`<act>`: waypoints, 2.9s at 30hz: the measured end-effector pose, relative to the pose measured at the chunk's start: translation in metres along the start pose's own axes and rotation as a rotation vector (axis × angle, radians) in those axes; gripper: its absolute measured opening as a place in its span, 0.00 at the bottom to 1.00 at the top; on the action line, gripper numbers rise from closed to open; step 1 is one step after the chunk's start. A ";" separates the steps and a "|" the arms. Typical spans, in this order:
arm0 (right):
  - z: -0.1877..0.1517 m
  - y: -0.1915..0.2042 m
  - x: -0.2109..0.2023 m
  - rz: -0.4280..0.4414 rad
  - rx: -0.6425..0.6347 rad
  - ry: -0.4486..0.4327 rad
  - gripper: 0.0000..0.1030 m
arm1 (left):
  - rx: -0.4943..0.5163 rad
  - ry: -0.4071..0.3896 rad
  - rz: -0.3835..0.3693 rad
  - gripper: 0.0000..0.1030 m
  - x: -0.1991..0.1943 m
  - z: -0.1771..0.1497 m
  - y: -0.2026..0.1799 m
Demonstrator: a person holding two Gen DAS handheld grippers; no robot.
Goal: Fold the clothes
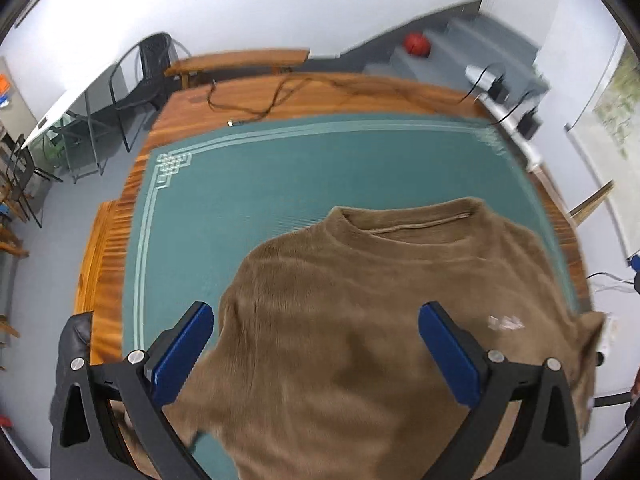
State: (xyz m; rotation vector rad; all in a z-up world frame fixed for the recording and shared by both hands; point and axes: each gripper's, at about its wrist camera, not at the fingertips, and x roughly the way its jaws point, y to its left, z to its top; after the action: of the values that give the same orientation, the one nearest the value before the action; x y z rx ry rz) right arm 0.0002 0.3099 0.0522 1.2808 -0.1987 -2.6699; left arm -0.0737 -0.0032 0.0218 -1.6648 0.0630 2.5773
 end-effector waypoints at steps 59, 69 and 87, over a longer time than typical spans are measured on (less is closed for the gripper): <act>0.045 0.022 0.251 -0.138 -0.328 0.112 0.19 | -0.089 -0.036 0.074 0.10 0.167 0.075 -0.013; 0.046 0.016 0.225 -0.063 -0.262 0.070 0.82 | -0.090 -0.071 0.006 0.50 0.138 0.056 0.008; -0.045 0.056 0.211 -0.025 -0.339 0.225 0.84 | 0.037 -0.033 0.031 1.00 0.157 0.009 -0.016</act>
State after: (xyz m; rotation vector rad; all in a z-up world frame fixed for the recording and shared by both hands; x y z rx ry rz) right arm -0.0896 0.2085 -0.1252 1.4546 0.2885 -2.4137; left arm -0.1447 0.0200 -0.1174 -1.6216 0.1345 2.6078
